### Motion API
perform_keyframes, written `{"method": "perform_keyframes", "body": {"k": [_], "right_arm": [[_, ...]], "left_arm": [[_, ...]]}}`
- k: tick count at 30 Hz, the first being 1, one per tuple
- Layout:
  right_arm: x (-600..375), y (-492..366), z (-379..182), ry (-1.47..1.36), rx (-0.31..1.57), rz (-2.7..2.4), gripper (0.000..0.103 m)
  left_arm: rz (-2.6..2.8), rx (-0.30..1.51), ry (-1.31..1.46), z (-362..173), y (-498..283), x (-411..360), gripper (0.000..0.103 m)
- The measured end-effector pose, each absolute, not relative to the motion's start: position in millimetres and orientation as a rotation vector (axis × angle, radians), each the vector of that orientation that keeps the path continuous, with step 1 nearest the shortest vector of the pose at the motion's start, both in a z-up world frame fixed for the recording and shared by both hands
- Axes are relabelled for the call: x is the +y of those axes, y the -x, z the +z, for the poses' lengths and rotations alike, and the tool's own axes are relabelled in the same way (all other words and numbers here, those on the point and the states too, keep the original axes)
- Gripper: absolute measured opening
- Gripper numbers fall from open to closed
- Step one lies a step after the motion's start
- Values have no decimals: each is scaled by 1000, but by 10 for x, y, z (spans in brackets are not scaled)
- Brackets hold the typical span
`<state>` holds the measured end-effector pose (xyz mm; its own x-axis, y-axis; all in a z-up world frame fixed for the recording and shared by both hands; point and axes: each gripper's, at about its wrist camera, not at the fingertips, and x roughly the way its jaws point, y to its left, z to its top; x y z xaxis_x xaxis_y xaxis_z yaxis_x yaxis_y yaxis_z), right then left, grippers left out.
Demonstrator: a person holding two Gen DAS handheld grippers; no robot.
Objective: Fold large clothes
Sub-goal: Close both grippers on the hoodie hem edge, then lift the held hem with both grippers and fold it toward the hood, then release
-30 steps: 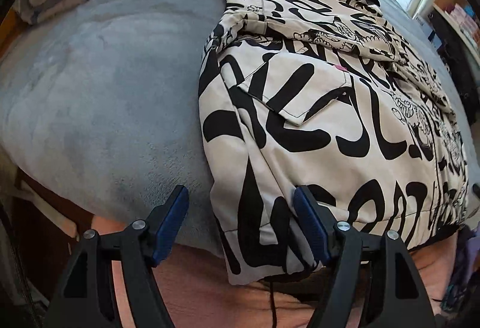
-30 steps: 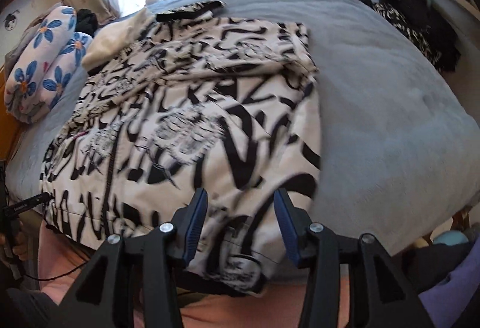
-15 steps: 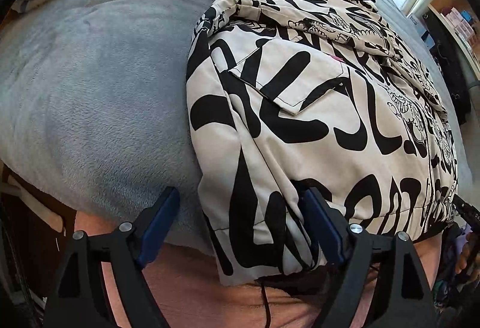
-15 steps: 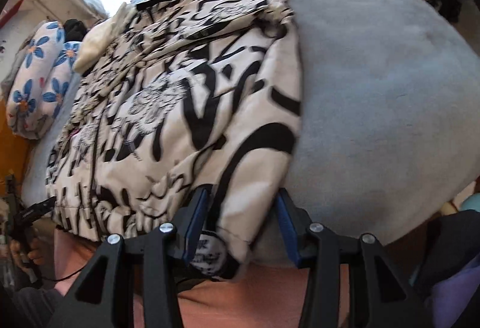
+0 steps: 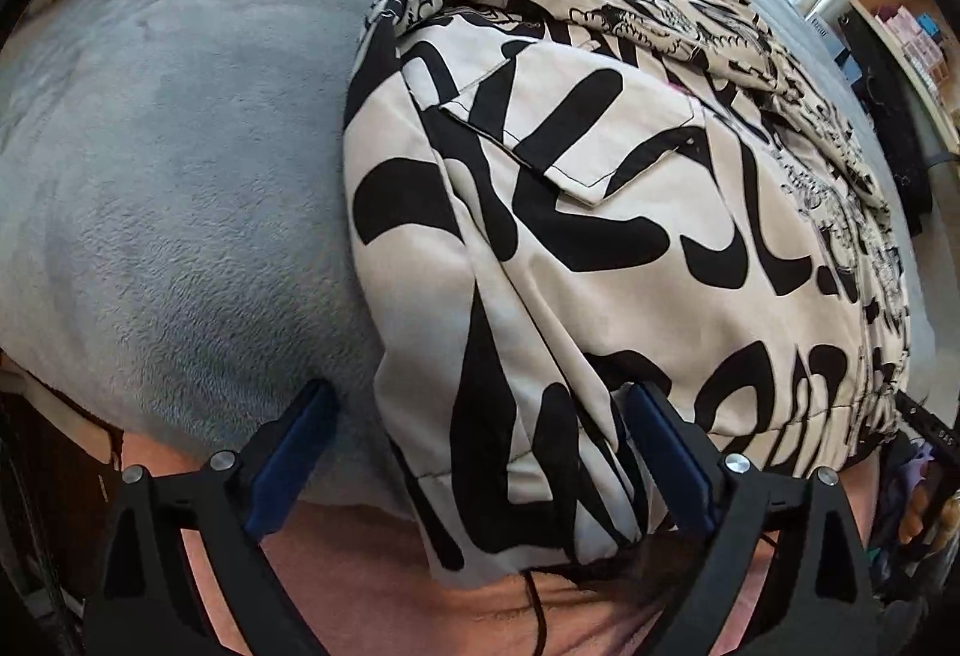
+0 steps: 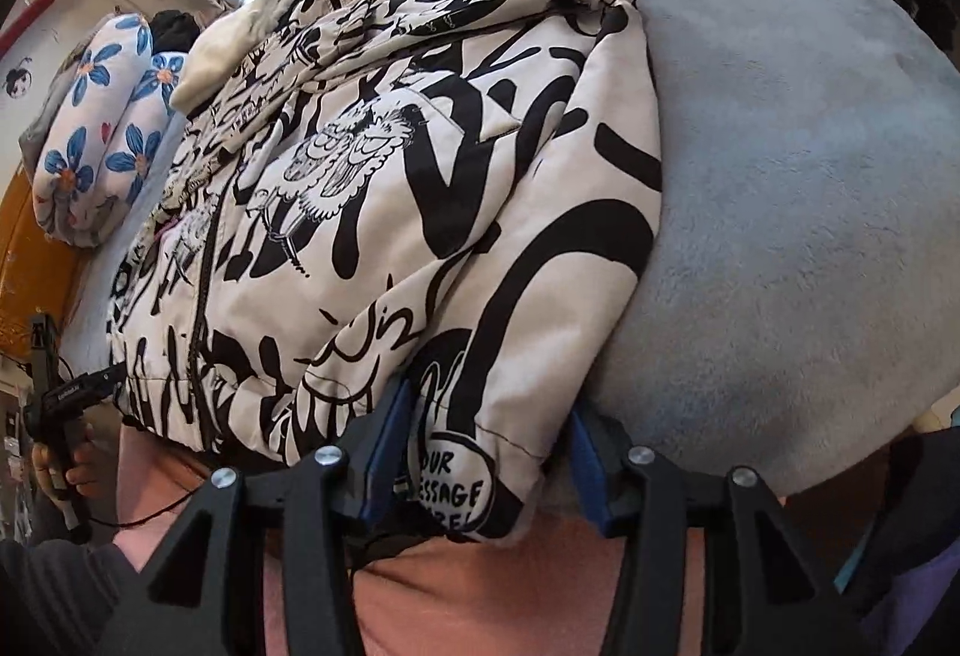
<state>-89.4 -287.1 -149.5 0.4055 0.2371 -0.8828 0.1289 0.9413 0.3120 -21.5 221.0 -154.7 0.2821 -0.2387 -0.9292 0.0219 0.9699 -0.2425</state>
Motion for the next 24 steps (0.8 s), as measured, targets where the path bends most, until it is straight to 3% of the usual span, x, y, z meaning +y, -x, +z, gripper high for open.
{"method": "perform_keyframes", "body": {"k": [2,3,4,5,7,10,17,24], "right_arm": [[-2821,876,-1483,-330,1156,64,43],[-2793,870,-1470,-315,1153,60,34],[-2770,868,-1452,-299,1148,58,30],[-2737,862,-1433,-281,1146,52,25],[-2664,860,-1365,-244,1129,45,18],[-2628,874,-1176,-238,1070,48,13],[-2654,1040,-574,-226,944,51,10],[-2631,1299,-404,-190,951,68,10]], "left_arm": [[-163,1265,170,-1536,222,2159,92],[-166,1263,165,-1524,221,2144,81],[-192,1254,169,-1488,235,2112,64],[-190,1250,164,-1451,245,2090,59],[-184,1241,145,-1376,261,2039,34],[-199,1220,167,-1254,273,2001,17],[-187,1107,289,-748,382,2123,12],[-185,1076,291,-454,569,2204,11]]}}
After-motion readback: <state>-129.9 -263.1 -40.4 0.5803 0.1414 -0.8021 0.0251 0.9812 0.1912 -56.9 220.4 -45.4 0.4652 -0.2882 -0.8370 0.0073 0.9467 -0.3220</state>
